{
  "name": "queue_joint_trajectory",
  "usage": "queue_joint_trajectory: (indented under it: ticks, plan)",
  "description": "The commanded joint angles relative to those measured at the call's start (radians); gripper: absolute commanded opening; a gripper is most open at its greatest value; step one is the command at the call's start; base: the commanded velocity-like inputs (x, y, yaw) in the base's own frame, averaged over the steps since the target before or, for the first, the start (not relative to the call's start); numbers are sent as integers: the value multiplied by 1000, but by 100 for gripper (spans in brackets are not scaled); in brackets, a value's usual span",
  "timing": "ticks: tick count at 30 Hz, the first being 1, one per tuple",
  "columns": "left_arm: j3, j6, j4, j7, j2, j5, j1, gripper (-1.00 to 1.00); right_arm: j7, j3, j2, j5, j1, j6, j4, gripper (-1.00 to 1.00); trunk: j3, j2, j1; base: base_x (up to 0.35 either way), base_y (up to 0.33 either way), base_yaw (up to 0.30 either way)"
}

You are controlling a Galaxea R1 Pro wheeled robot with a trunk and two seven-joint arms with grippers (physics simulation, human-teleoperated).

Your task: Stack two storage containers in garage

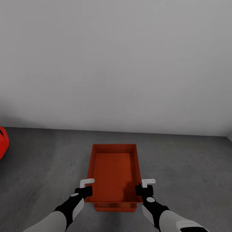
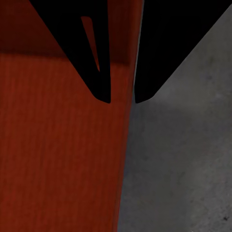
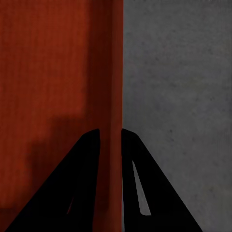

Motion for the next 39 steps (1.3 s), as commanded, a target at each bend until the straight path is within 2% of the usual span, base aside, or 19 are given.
queue_joint_trajectory:
  ticks: [1, 3, 5, 28, 29, 39]
  plan:
    - [1, -6, -6, 6, 6, 6, -1, -100, -6, -2, 3, 4, -1, -3, 4, -100, -1, -1, 0, 0, 0, 0]
    - [-5, -7, -5, 4, 11, 16, -1, -100, -6, 12, 3, 0, -1, -3, 4, -100, -1, -1, 0, 0, 0, 0]
    - [-8, -7, -3, 3, 11, 21, -1, -100, -6, 8, 2, 5, -1, -2, 4, -100, -1, -1, 0, 0, 0, 0]
    - [3, -7, 1, -1, 12, 18, -1, -100, -12, -18, 3, 40, -2, 0, 4, -100, -1, -1, 0, 0, 0, 0]
    - [3, -7, -3, 6, 12, 7, -1, -100, -12, 4, 3, 9, -2, -2, 4, -100, -1, -1, 0, 0, 0, 0]
    - [3, -7, -3, 6, 12, 7, -1, -100, -14, 3, 5, 7, -2, -7, 4, -100, -1, -1, 0, 0, 0, 0]
